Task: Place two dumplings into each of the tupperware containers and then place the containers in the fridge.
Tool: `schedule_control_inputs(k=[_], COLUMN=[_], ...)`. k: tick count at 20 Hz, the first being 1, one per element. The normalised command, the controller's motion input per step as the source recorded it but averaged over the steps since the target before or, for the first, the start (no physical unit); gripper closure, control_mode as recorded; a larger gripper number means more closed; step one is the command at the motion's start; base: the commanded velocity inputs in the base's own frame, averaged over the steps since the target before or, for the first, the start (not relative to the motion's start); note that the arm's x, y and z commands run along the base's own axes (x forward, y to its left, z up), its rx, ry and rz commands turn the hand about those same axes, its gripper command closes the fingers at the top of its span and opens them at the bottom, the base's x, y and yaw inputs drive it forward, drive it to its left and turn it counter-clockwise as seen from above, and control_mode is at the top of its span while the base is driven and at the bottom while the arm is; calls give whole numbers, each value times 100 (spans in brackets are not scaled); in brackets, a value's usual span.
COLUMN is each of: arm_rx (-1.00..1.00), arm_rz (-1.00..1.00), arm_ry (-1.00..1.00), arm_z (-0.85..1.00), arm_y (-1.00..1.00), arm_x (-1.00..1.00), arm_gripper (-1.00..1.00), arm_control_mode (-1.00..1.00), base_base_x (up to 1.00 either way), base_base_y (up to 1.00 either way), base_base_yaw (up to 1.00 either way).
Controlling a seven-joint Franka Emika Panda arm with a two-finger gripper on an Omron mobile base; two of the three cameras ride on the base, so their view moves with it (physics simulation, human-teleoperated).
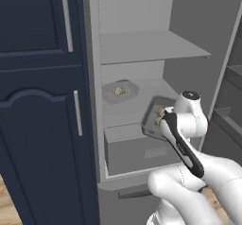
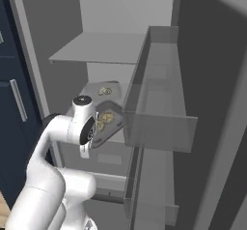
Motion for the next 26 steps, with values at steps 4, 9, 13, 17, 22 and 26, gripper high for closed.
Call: schedule_control_inputs(k=[4,9,13,17,22,26], arm_rx=[6,4,0,3,10,12], arm_rz=[0,0,-1,0,0,0], arm_ry=[3,6,6,8,2,0], arm_z=[0,0,-3,-15,-37,-43], arm_y=[-17,-8,-9,-30,-26,-16], arm_x=[96,99,94,94,83,78], arm_gripper=[100,100,100,100,100,100], arm_control_mode=[-100,-100,-100,-100,-100,-100], base_base_x=[0,0,0,0,0,0], base_base_y=[0,0,0,0,0,0], base_base_yaw=[0,0,0,0,0,0])
